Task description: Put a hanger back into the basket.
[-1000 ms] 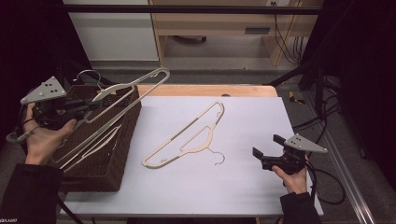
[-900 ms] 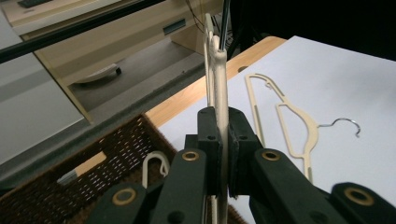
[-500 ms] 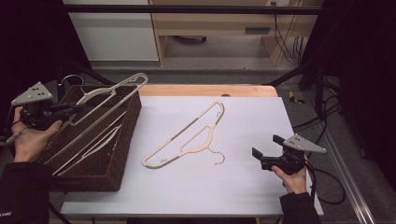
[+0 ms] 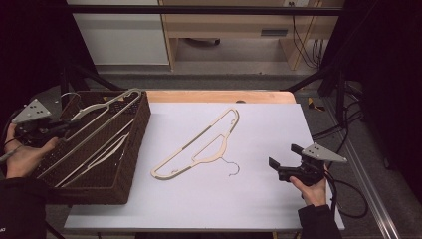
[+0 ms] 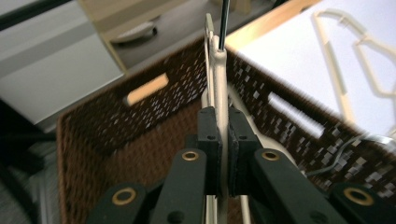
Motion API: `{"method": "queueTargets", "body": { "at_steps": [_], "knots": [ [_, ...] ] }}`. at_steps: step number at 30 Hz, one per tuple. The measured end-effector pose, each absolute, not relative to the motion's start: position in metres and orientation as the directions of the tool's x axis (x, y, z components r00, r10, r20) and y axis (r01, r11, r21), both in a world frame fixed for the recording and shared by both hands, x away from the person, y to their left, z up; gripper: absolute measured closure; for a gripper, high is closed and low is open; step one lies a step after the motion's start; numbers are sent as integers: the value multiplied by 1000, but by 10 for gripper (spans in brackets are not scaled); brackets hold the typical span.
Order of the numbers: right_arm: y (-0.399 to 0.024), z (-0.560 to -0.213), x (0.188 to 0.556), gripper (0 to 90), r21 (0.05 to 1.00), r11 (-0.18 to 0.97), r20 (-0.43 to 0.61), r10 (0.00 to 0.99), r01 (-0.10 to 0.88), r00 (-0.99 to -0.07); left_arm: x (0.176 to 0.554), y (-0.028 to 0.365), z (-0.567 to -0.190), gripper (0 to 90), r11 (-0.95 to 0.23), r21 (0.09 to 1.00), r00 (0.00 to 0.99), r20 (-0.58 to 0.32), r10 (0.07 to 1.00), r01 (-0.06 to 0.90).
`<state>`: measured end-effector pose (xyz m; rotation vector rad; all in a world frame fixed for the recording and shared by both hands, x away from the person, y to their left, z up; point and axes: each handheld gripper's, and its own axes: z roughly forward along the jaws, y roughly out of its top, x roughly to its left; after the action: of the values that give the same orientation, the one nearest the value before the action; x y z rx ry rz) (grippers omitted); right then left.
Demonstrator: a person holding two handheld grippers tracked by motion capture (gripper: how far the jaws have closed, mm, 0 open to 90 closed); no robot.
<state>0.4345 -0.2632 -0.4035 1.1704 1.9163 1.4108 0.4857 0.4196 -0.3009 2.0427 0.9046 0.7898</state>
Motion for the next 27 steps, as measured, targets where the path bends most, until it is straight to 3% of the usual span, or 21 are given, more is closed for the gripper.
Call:
{"method": "queueTargets", "body": {
  "at_steps": [15, 21, 27],
  "knots": [
    [-261, -405, 435, 30, 931, 104, 101, 848, 350, -521, 492, 415, -356, 858, -514, 753, 542, 251, 802, 411],
    [-261, -404, 435, 32, 930, 109, 98, 847, 351, -523, 495, 404, -367, 839, -560, 669, 548, 263, 794, 490],
    [-258, -404, 435, 32, 929, 106, 104, 845, 355, -525, 484, 402, -359, 773, -507, 708, 534, 216, 818, 492]
  ]
}}
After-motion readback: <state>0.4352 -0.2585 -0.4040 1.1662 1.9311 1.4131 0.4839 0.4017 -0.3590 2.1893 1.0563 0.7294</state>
